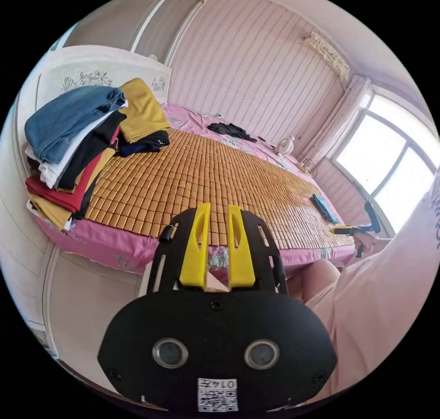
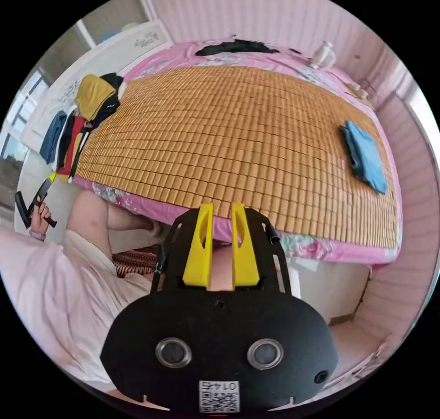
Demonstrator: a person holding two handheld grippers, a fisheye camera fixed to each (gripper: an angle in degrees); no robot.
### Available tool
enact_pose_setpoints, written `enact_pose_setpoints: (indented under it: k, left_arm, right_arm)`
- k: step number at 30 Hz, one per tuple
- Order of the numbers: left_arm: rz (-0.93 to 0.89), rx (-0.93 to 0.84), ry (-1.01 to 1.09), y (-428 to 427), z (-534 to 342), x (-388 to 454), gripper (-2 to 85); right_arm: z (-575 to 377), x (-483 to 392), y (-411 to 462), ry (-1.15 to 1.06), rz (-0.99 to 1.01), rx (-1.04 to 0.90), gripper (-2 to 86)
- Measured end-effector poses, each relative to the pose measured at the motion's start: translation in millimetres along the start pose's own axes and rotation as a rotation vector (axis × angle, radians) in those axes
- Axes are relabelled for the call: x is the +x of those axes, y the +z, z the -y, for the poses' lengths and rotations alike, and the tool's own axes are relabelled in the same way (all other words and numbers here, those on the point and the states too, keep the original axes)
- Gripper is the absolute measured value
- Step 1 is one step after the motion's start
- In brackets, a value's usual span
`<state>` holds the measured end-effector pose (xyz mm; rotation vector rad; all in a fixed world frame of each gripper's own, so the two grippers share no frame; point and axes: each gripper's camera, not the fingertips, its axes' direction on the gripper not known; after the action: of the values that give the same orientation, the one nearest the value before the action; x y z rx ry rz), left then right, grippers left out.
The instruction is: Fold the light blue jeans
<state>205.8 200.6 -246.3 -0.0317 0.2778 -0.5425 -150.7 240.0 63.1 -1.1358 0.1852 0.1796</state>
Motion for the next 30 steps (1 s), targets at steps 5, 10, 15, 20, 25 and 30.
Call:
enact_pose_setpoints:
  k: [5,10,15,20,25,30]
  left_arm:
    - [-0.068,0.037,0.153,10,15,70,6.4]
    - [-0.069,0.02,0.323,34,12,154,7.4]
    - [-0.103,0.007,0.427,59,0,208,7.5]
    - [-0.124,-0.035,0.496,100,-3,247,9.1]
    - [-0.196,-0.136,0.579,174,10,291,10.5]
    - [-0.293,-0.214,0.696,263,33,351,11.5]
  right_arm:
    - [-93,40,-20,0.251,-0.067,0.166,11.7]
    - [-146,45,-6,0.236,-0.067,0.182,13.1]
    - [-199,71,-14,0.302,0.017,0.291,13.7]
    - [-227,107,-17,0.379,-0.005,0.315,13.7]
    - [-228,150,-17,0.422,-0.039,0.336,13.7]
    - [-198,211,-15,0.435,0.029,0.379,12.0]
